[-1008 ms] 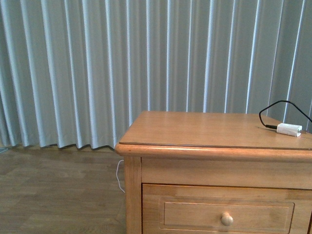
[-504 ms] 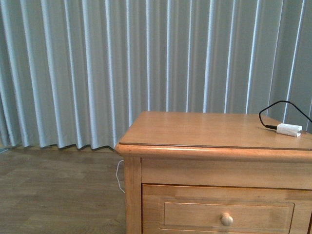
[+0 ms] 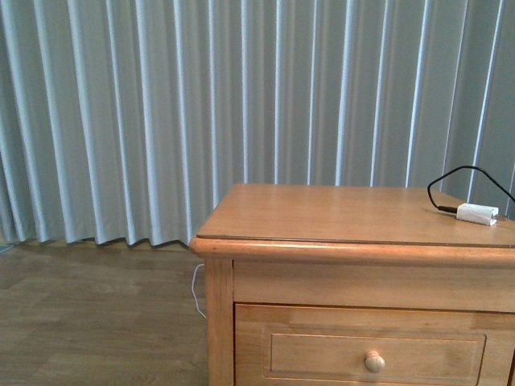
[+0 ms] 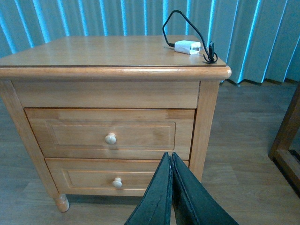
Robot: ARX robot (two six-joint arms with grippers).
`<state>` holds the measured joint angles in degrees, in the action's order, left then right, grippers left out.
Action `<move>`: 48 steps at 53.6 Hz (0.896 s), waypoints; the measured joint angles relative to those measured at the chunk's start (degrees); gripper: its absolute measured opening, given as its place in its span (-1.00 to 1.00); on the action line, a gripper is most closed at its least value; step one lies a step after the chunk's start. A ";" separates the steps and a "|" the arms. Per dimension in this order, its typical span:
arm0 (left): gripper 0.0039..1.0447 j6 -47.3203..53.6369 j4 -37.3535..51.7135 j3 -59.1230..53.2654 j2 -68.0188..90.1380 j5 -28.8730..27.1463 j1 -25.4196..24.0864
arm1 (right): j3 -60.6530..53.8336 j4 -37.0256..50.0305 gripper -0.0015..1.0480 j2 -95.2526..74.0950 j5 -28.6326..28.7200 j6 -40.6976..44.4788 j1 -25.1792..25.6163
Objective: Place pink marker in drawer with both arms
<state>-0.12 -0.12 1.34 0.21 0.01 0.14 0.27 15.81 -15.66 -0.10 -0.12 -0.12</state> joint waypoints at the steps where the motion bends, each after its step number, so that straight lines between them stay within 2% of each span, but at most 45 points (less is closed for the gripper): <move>1: 0.88 0.00 0.00 0.00 0.00 -0.02 0.00 | 0.00 -0.35 -0.97 0.37 0.00 0.00 0.00; 18: 0.88 0.00 0.00 0.00 0.00 -0.02 0.00 | 0.02 -6.25 -0.97 6.27 0.00 0.00 0.00; 22: 0.88 0.00 0.00 0.00 0.00 -0.09 0.00 | 0.07 -15.17 -0.97 13.40 0.02 0.02 0.00; 38: 0.88 0.00 0.00 0.00 0.00 -0.02 0.00 | 0.07 -15.76 -0.97 15.43 0.02 0.11 0.00; 48: 0.88 0.00 0.00 0.00 0.00 -0.02 0.00 | 0.07 -15.78 -0.35 15.43 0.02 0.09 0.00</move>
<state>-0.12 -0.12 1.34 0.21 -0.01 0.14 0.34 0.03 -0.23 -0.08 -0.03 -0.12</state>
